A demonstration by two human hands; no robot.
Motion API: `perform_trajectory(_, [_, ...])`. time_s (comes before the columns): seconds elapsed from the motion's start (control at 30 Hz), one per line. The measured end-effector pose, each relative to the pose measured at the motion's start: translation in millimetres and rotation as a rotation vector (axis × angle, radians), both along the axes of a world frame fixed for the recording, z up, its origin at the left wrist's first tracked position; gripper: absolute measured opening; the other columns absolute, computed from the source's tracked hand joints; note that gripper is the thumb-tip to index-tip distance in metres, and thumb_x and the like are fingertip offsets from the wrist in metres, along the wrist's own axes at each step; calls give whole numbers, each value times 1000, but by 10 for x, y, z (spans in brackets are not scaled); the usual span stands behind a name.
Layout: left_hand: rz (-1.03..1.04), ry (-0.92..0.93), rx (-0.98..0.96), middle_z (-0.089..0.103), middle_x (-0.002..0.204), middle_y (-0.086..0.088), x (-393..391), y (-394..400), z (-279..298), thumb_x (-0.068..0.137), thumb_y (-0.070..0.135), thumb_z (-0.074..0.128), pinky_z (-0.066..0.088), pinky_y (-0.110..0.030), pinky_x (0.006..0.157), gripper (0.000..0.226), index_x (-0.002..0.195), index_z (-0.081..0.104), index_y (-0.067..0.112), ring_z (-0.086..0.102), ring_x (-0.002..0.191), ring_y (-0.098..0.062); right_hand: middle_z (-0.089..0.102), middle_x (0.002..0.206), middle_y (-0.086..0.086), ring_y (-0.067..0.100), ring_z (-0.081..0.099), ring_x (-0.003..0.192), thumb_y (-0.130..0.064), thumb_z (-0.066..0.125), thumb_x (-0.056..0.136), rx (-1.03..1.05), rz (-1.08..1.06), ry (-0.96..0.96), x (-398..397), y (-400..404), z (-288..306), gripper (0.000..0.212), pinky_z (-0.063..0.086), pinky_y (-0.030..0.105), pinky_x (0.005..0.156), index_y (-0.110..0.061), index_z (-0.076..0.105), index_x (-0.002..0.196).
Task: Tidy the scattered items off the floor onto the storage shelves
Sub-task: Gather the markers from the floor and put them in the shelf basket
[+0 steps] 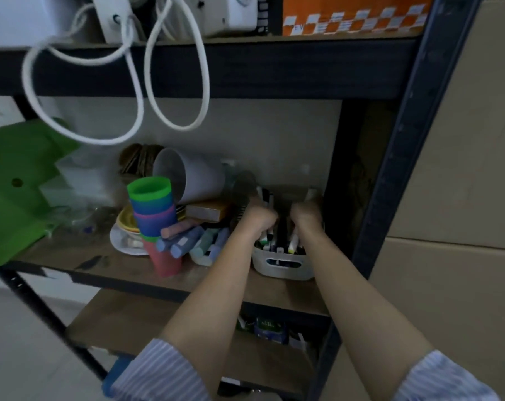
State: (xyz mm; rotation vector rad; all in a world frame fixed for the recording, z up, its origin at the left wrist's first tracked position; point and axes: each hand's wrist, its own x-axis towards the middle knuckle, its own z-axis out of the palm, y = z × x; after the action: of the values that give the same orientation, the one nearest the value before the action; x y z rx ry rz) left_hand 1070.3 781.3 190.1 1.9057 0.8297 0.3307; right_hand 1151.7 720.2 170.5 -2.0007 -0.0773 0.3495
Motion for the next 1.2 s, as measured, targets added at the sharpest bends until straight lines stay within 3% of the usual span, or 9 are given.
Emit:
perform_trajectory(0.1, [-92, 101, 149, 23, 159, -12, 55, 29, -130, 97, 15, 52, 32, -28, 110, 72, 155, 10, 7, 31, 141, -28, 58, 125, 20, 29, 60, 96, -17, 49, 93, -95, 39, -44, -27, -1, -96, 50, 39, 28, 64, 1, 43, 139])
perform_trajectory(0.3, [-166, 213, 365, 52, 135, -15, 72, 50, -161, 99, 17, 48, 36, -21, 79, 41, 137, 45, 5, 51, 120, -27, 60, 128, 15, 32, 59, 113, -12, 53, 92, -183, 63, -244, -92, -42, -176, 34, 46, 31, 76, -6, 55, 125])
perform_trajectory(0.43, [-188, 268, 427, 43, 144, -15, 29, 61, -163, 98, 12, 47, 41, -26, 90, 50, 145, 35, 5, 46, 126, -28, 56, 132, 16, 31, 54, 120, -12, 48, 97, -195, 131, -262, -180, -85, -168, 36, 44, 29, 87, -4, 50, 131])
perform_trajectory(0.53, [-165, 201, 417, 46, 142, -16, -60, 22, -178, 95, 9, 53, 43, -29, 96, 55, 146, 34, 7, 48, 126, -29, 46, 144, 13, 31, 47, 128, -16, 50, 96, -166, 148, -246, -252, -120, -172, 51, 42, 33, 99, -9, 34, 145])
perform_trajectory(0.7, [-111, 73, 431, 58, 124, -16, -187, -119, -376, 91, 10, 60, 45, -31, 88, 42, 131, 49, 7, 54, 116, -32, 45, 144, 12, 30, 49, 124, -14, 47, 98, -149, 177, -226, -393, -260, -99, 44, 44, 32, 91, -11, 36, 141])
perform_trajectory(0.9, [-85, -237, 585, 61, 119, -22, -396, -290, -481, 95, 7, 55, 46, -37, 95, 26, 118, 64, -1, 56, 112, -33, 36, 153, 11, 29, 43, 133, -7, 46, 98, -83, 349, -219, -666, -558, 42, 58, 42, 37, 107, -13, 26, 152])
perform_trajectory(1.07, [-179, -189, 709, 69, 105, -22, -592, -544, -546, 97, 10, 54, 42, -39, 82, 23, 103, 72, -3, 63, 101, -37, 25, 159, 10, 27, 31, 143, -4, 36, 103, 57, 396, -157, -812, -962, 66, 58, 34, 34, 108, -11, 15, 156])
perform_trajectory(1.13, [-192, 17, 717, 49, 143, -19, -540, -595, -553, 102, 19, 45, 29, -40, 107, 37, 134, 56, 3, 42, 135, -34, 25, 160, 9, 28, 32, 143, -5, 37, 102, 66, 425, -143, -863, -1029, 66, 60, 36, 36, 109, -14, 14, 156])
perform_trajectory(1.2, [-258, 286, 845, 7, 163, -8, -445, -571, -587, 103, 32, 41, 5, -45, 120, 57, 154, 23, 11, -1, 151, -26, 27, 159, 9, 28, 35, 141, -8, 35, 102, 86, 437, -136, -924, -1070, 60, 59, 37, 40, 112, -16, 14, 156])
